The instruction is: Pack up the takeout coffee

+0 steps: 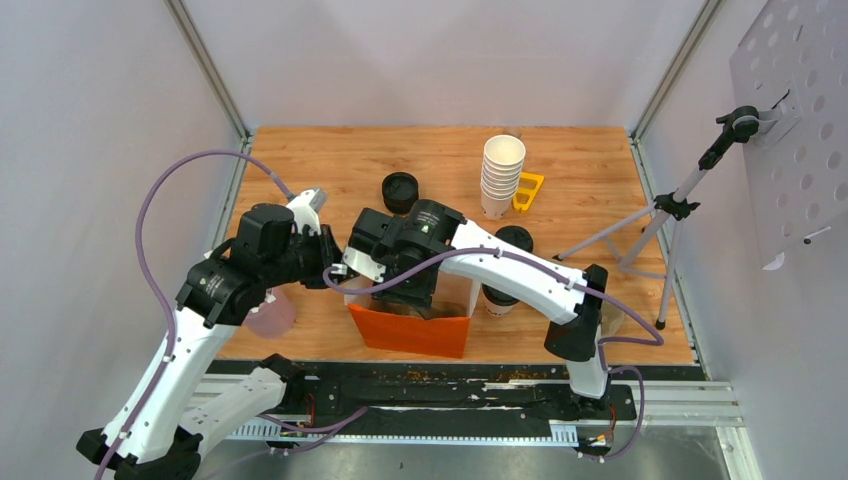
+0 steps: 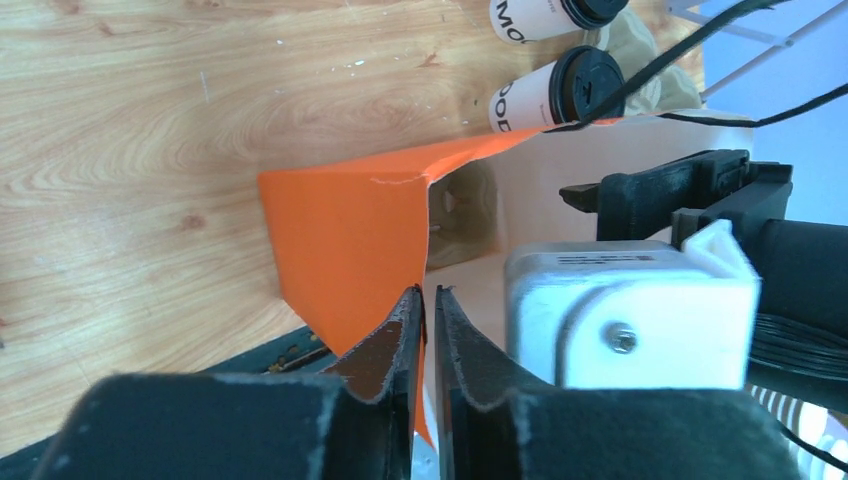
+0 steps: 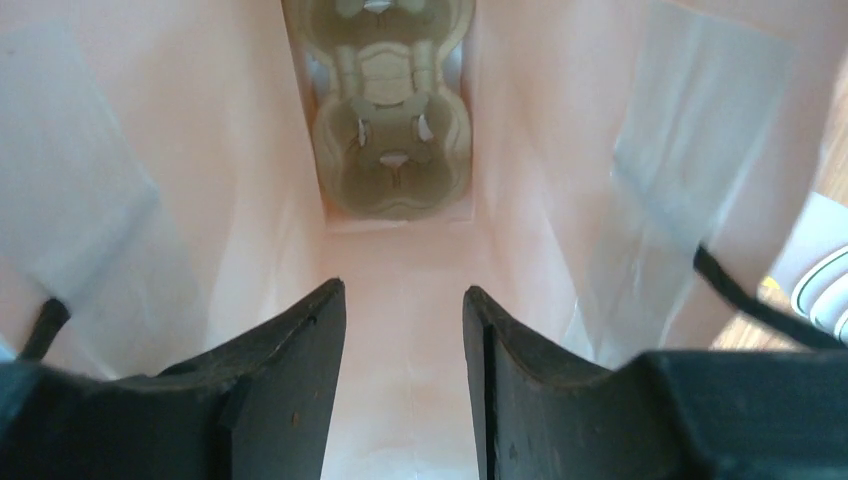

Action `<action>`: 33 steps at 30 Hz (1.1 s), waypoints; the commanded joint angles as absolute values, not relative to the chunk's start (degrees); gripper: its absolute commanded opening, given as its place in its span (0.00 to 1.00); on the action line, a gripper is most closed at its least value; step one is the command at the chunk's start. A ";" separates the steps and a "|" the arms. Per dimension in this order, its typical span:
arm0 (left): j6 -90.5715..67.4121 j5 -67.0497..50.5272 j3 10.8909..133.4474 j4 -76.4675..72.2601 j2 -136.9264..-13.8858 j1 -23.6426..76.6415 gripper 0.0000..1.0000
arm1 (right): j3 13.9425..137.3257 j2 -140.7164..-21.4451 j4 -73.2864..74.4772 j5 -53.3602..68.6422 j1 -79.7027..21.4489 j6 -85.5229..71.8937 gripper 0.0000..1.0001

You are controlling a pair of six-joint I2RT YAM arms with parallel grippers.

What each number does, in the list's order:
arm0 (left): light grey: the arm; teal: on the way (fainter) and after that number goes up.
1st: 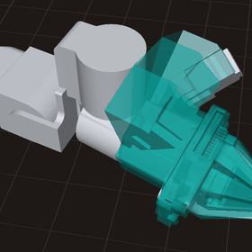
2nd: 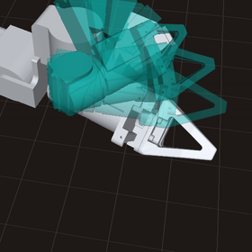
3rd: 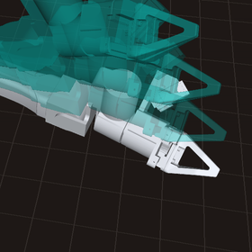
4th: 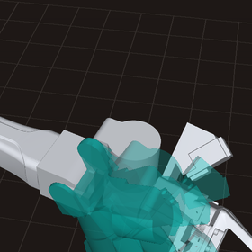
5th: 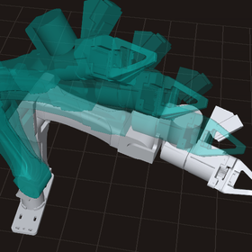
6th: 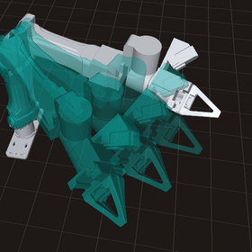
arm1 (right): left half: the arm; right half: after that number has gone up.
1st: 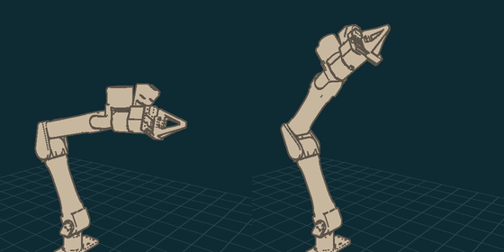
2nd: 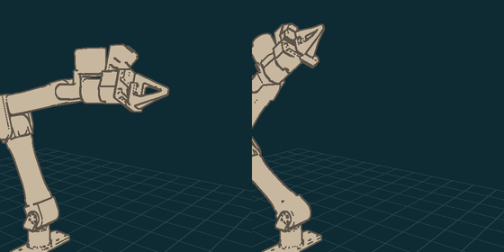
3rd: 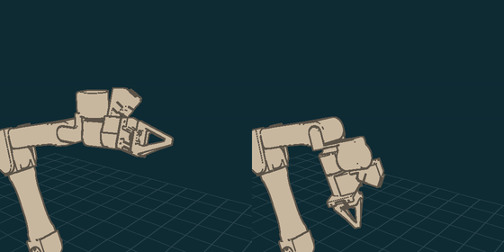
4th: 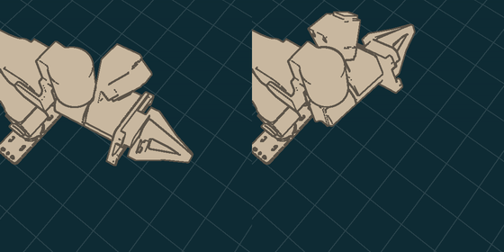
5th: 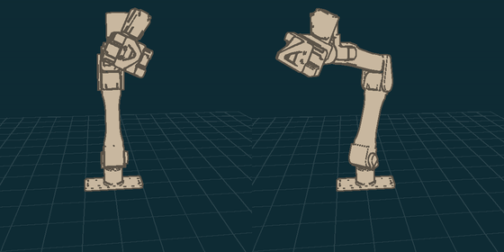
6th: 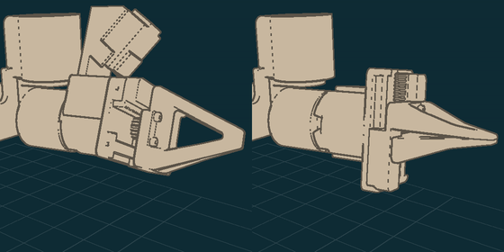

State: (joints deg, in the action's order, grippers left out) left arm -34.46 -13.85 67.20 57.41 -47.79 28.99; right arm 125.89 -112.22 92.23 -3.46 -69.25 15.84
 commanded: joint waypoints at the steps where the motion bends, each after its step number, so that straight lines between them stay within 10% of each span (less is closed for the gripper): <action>1: -34.42 -16.27 70.01 55.25 -47.87 29.26 0.23 | 131.36 -111.23 89.36 -6.59 -69.90 12.74 0.48; 11: -33.20 -14.73 72.45 57.12 -48.22 29.27 0.47 | 127.96 -102.32 77.76 -11.82 -69.85 7.46 0.54; 22: -29.68 -8.94 79.17 62.04 -49.17 29.27 0.99 | 120.52 -88.18 64.14 -16.55 -69.06 -5.81 1.00; 33: -27.94 -8.06 77.82 62.52 -47.40 29.27 1.00 | 103.11 -69.82 64.00 -32.81 -52.76 -21.09 0.99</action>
State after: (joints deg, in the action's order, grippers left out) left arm -30.17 -7.97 77.54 62.24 -48.23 29.17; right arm 107.18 -75.24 63.96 -25.69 -60.40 -12.67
